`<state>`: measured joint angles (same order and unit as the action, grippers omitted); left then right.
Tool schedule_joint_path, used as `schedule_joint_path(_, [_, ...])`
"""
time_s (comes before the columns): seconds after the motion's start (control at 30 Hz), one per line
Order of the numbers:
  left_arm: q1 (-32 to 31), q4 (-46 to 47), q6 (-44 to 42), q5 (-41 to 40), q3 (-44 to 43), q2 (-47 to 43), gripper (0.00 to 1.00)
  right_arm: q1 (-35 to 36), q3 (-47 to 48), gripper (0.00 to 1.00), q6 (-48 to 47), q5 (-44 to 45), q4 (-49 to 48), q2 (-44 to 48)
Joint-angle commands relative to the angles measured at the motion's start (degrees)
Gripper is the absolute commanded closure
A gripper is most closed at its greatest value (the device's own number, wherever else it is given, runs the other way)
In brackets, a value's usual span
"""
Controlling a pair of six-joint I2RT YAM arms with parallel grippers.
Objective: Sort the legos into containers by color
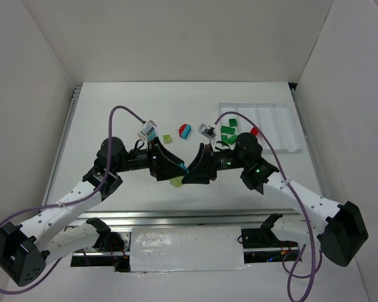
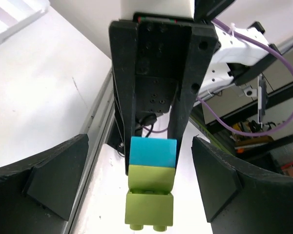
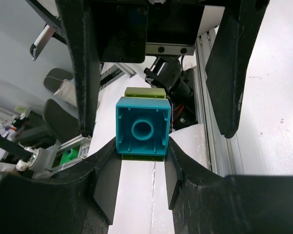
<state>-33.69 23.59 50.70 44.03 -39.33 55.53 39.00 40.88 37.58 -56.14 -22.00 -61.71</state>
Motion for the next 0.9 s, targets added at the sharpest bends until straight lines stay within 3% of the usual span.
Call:
schedule_joint_path(0.0, [-0.2, 0.1, -2.4, -2.7, -3.9, 0.1, 0.01, 0.4, 0.7, 1.0, -1.2, 1.0, -2.3, -0.8])
schedule_joint_path(0.23, [-0.2, -6.2, -6.7, -6.1, -5.8, -1.6, 0.0, -1.2, -1.0, 1.0, 0.0, 5.2, -4.5, 2.1])
schedule_joint_path(0.6, [-0.3, 4.4, -3.4, 0.8, 1.3, -3.8, 0.15, -1.4, 0.4, 1.0, 0.7, 6.0, -5.2, 3.6])
schedule_joint_path(0.7, [-0.3, 7.2, -2.4, 2.3, 2.3, -4.1, 0.25, -1.5, 0.3, 1.0, 1.2, 6.7, -5.7, 4.1])
schedule_joint_path(0.73, [-0.3, 7.3, -2.4, 2.4, 2.5, -4.0, 0.33, -1.5, 0.3, 1.0, 1.4, 6.7, -6.1, 4.2])
schedule_joint_path(0.77, [-0.3, 7.6, -2.4, 2.9, 2.5, -4.0, 0.41, -1.6, 0.2, 1.0, 1.7, 6.6, -6.8, 4.3])
schedule_joint_path(0.87, [-0.2, 7.1, -2.8, 3.1, 2.3, -3.7, 0.82, -1.6, 0.6, 1.0, 2.0, 5.6, -7.1, 3.1])
